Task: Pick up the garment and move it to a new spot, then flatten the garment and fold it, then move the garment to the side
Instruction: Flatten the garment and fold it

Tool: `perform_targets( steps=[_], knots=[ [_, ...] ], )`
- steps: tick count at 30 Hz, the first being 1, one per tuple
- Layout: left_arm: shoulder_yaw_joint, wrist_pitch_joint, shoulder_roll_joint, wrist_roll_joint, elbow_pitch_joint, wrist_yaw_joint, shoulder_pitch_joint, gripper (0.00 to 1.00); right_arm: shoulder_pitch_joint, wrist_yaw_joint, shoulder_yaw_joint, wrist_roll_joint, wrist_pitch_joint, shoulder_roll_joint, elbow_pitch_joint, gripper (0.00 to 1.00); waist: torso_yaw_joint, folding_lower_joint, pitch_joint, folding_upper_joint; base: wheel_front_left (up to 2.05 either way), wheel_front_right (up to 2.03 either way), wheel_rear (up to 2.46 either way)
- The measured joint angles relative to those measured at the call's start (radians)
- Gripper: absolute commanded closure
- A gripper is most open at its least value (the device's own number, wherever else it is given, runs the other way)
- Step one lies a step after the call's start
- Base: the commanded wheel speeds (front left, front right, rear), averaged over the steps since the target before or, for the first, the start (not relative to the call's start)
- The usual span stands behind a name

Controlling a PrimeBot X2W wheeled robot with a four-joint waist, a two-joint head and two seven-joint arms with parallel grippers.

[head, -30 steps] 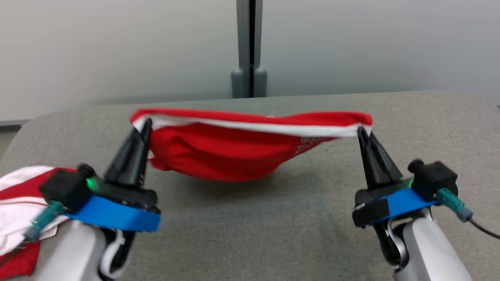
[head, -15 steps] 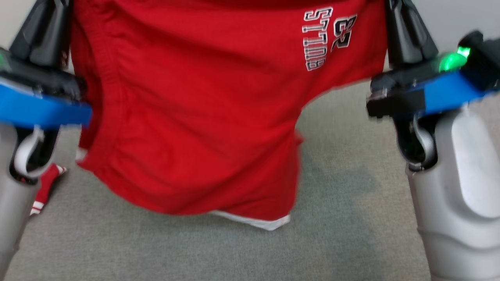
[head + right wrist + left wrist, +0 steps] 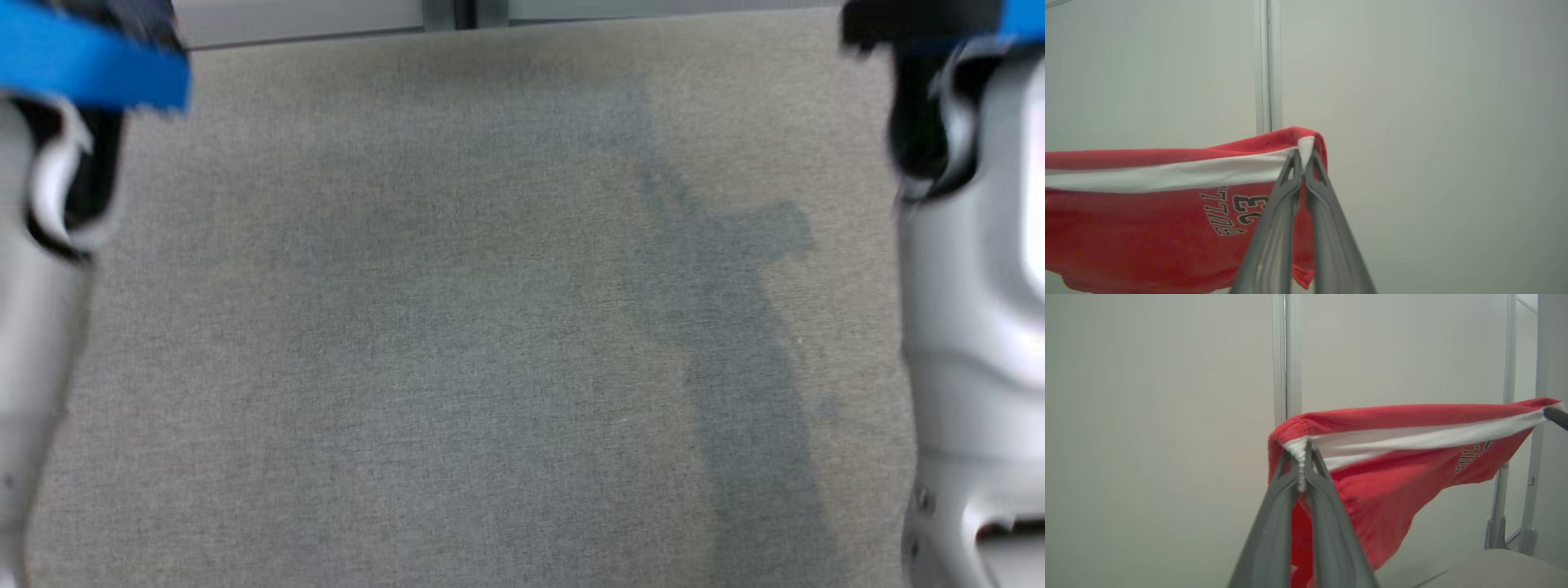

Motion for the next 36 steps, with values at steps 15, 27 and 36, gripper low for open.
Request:
perform_targets(
  steps=[15,27,36],
  knots=[
    [0.031,0.000,-0.181,-0.073,0.285,-0.003,0.737,1.00,0.804,0.001,0.196,0.193,0.001,0.001,0.088,1.00,-0.051,-0.0003,-0.122,-0.0005,0.00,0.00,0.00],
    [0.120,0.000,-0.290,0.006,0.235,-0.002,1.034,1.00,1.133,0.000,0.217,0.208,0.000,0.000,0.042,1.00,-0.023,-0.0003,-0.317,-0.0009,0.00,0.00,0.00],
    [0.161,0.000,-0.323,0.061,0.174,-0.002,1.166,1.00,1.222,0.000,0.187,0.205,0.000,0.000,-0.039,1.00,-0.015,-0.0004,-0.394,-0.0009,0.00,0.00,0.00]
  ],
)
